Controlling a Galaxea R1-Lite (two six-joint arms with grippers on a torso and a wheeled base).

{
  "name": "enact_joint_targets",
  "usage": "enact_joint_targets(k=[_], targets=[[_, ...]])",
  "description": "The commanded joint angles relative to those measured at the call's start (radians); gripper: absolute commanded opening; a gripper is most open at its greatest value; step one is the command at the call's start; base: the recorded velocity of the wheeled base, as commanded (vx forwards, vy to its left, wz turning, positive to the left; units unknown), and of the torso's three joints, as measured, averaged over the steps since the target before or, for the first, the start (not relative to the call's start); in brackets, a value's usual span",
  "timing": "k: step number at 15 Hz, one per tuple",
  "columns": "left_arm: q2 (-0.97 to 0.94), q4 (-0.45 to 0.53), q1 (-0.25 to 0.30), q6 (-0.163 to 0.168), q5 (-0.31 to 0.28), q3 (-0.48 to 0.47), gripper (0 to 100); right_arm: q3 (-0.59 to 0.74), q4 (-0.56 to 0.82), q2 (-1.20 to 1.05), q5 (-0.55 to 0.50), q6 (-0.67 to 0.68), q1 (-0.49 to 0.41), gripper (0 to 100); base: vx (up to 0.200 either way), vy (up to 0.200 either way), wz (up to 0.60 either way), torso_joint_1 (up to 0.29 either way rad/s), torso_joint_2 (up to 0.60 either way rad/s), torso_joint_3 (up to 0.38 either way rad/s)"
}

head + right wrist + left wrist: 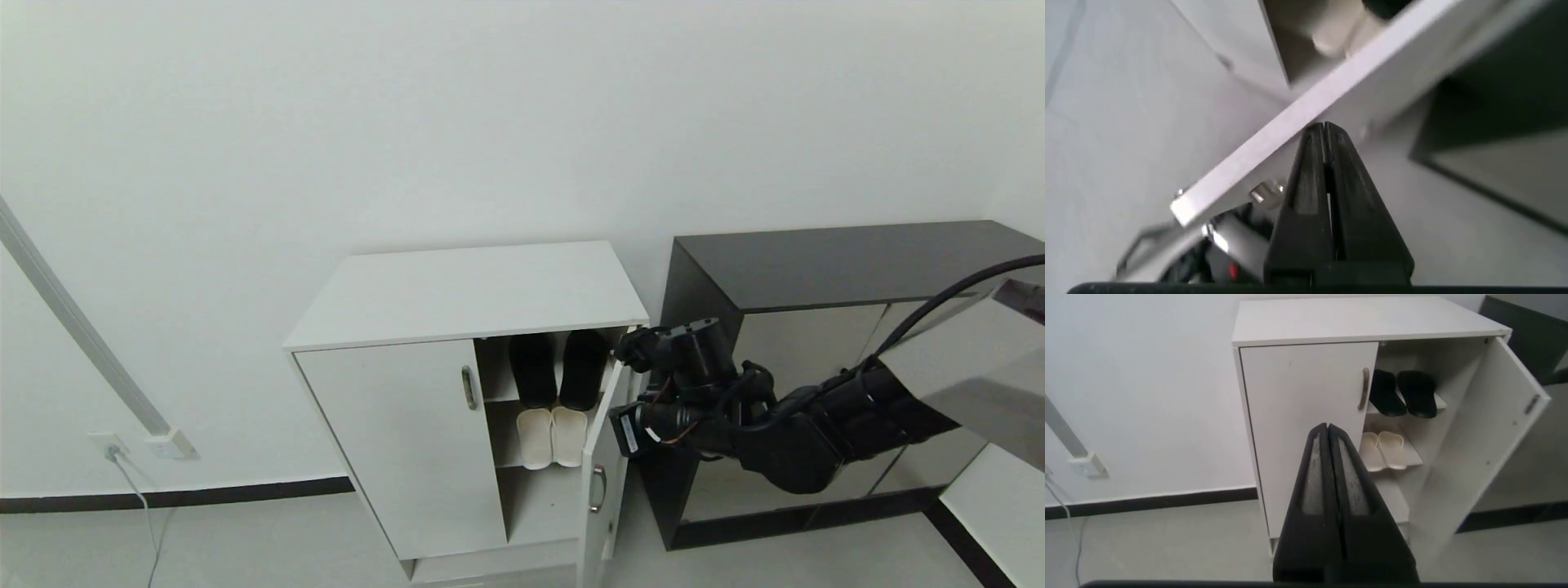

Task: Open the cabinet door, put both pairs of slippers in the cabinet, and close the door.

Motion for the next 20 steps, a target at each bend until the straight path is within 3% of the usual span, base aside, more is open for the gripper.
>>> enact_joint_targets(k=[1, 4, 6, 9, 12, 20], targets=[[0.0, 0.0, 0.0, 0.0, 0.001, 0.0, 0, 0.002, -0.09, 0.048, 0.0, 0.024, 0.016, 0, 0.0, 0.0, 0.0, 0.0, 0.0, 0.0], [0.0, 0.0, 0.0, 0.0, 0.001, 0.0, 0, 0.036, -0.239, 0.082, 0.007, 0.031, 0.027, 0, 0.0, 0.0, 0.0, 0.0, 0.0, 0.0], [0.0, 0.0, 0.0, 0.0, 0.001, 0.0, 0, 0.105, -0.412, 0.083, 0.035, 0.057, 0.039, 0, 0.0, 0.0, 0.0, 0.0, 0.0, 0.0], [0.0, 0.0, 0.0, 0.0, -0.001, 0.0, 0, 0.283, -0.649, 0.079, 0.104, 0.051, 0.053, 0, 0.0, 0.0, 0.0, 0.0, 0.0, 0.0], [0.0, 0.0, 0.0, 0.002, -0.001, 0.0, 0, 0.351, -0.684, 0.085, 0.105, 0.05, 0.059, 0, 0.133, 0.0, 0.0, 0.0, 0.0, 0.002], [0.0, 0.0, 0.0, 0.0, 0.001, 0.0, 0, 0.323, -0.682, 0.122, 0.104, 0.05, 0.062, 0, 0.175, 0.0, 0.0, -0.001, 0.0, 0.001]])
